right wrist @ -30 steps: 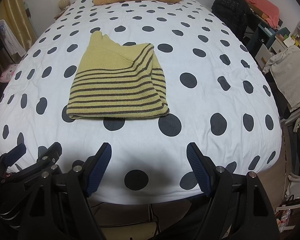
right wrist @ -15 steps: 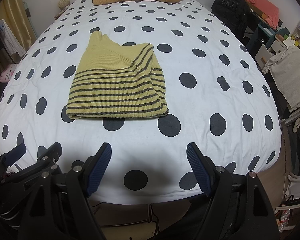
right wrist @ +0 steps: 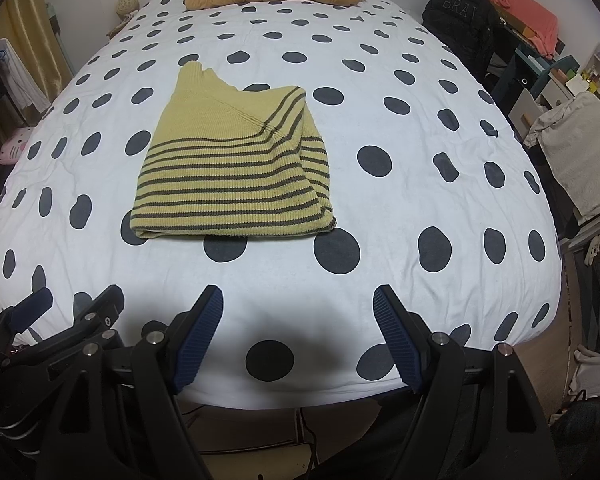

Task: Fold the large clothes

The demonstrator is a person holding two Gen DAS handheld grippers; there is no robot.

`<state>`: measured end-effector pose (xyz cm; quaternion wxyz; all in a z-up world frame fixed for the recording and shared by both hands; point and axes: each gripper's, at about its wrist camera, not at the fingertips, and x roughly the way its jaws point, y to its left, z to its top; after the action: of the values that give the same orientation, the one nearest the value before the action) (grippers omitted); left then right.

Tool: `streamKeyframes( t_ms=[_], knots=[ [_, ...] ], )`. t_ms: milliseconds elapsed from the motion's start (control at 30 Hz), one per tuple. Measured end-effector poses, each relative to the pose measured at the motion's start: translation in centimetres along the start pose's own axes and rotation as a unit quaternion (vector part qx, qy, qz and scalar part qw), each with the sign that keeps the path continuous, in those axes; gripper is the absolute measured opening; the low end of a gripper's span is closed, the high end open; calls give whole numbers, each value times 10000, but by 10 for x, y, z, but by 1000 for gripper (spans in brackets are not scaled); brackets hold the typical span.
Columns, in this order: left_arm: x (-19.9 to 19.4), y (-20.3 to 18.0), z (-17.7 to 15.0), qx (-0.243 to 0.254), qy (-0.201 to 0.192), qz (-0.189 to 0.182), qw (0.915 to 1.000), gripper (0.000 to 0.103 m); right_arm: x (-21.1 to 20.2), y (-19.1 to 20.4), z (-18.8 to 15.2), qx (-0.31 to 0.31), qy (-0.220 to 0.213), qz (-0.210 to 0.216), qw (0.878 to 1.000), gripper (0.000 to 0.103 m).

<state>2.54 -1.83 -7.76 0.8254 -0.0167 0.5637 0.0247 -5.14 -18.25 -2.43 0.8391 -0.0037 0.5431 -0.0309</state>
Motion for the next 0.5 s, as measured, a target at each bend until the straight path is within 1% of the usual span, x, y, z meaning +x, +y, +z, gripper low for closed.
streamKeyframes(
  t_ms=[200, 400, 500],
  knots=[
    [-1, 0, 2, 1, -60, -23, 10000, 83, 0, -1, -1, 7, -23, 4, 10000, 78],
    [-12, 2, 6, 3, -378, -89, 9992, 83, -7, -9, -7, 83, -215, 133, 9996, 78],
    [-14, 2, 8, 23, -424, -89, 9991, 83, -11, -9, -3, 76, -262, 136, 9995, 78]
  ],
)
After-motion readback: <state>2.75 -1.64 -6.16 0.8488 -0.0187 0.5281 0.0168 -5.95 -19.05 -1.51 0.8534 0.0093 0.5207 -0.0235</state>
